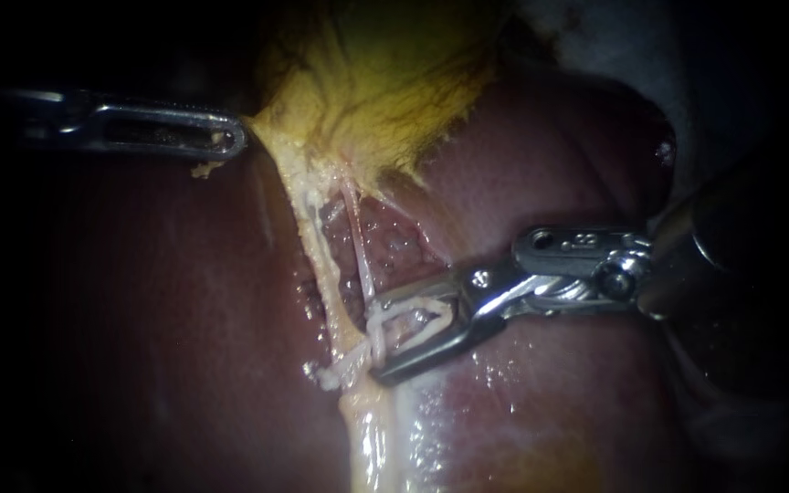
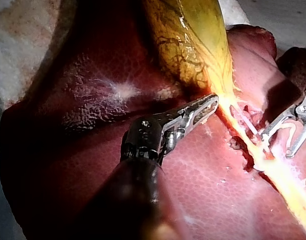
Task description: Clipping second clip left tube
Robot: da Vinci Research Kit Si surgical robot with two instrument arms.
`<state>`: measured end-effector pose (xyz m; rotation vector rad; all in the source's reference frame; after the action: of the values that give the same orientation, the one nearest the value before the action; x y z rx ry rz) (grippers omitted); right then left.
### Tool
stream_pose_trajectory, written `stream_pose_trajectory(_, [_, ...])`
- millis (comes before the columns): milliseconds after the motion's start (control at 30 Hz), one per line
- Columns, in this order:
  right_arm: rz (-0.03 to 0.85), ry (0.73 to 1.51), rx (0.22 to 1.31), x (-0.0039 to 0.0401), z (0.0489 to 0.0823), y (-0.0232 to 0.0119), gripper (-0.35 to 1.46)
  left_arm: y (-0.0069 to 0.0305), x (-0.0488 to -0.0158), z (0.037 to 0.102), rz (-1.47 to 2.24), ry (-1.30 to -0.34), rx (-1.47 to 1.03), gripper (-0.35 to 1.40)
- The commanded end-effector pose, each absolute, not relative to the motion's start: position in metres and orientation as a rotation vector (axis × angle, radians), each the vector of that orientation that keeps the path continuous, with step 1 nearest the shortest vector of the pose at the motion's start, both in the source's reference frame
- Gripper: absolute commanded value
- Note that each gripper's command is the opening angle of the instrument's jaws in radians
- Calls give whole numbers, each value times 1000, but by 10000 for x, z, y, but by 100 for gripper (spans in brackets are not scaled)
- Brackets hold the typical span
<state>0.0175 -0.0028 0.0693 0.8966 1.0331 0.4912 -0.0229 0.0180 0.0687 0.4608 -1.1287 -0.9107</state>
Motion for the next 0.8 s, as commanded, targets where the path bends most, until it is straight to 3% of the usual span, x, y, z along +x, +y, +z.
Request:
stream_pose_trajectory(33, [495, 1033, 891, 178, 696, -29, 49, 180, -230, 688, -911, -1129, 461, -35])
stream_pose_trajectory(800, [526, 981, 817, 189, 766, -29, 48, 180, -230, 690, -910, -1129, 459, -35])
